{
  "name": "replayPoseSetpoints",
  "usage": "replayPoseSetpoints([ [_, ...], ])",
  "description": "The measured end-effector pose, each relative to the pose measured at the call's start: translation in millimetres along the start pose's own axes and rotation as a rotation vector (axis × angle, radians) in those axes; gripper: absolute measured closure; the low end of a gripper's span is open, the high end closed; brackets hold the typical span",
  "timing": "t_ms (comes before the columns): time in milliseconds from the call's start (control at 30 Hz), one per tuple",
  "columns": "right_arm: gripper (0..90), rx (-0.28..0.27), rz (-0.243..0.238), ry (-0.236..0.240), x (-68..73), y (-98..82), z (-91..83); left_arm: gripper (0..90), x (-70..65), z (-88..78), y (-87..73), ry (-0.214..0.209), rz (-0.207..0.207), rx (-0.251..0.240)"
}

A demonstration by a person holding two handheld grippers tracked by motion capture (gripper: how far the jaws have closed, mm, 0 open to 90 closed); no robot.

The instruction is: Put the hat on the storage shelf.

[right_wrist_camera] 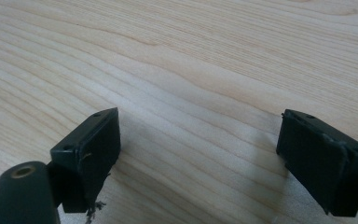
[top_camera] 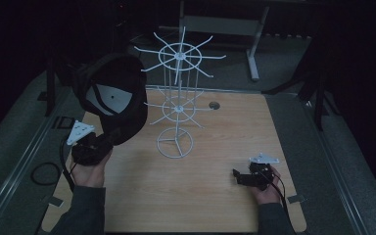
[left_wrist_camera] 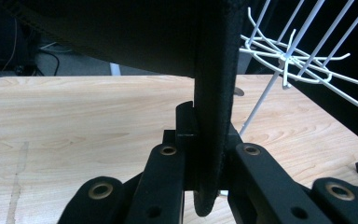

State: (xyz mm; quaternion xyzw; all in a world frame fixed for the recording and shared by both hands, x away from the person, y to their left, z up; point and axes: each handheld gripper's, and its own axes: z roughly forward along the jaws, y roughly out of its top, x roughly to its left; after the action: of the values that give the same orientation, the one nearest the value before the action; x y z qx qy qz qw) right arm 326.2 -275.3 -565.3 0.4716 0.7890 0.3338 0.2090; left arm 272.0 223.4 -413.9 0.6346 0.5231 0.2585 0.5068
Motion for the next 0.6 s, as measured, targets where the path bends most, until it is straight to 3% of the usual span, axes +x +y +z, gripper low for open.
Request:
replayPoseSetpoints([
  [600, 13.2, 0.0, 0.0, 0.0, 0.0, 0.0, 0.0, 86.6, -0.2, 0.4, 4.9, 0.019, 0.014, -0.002],
])
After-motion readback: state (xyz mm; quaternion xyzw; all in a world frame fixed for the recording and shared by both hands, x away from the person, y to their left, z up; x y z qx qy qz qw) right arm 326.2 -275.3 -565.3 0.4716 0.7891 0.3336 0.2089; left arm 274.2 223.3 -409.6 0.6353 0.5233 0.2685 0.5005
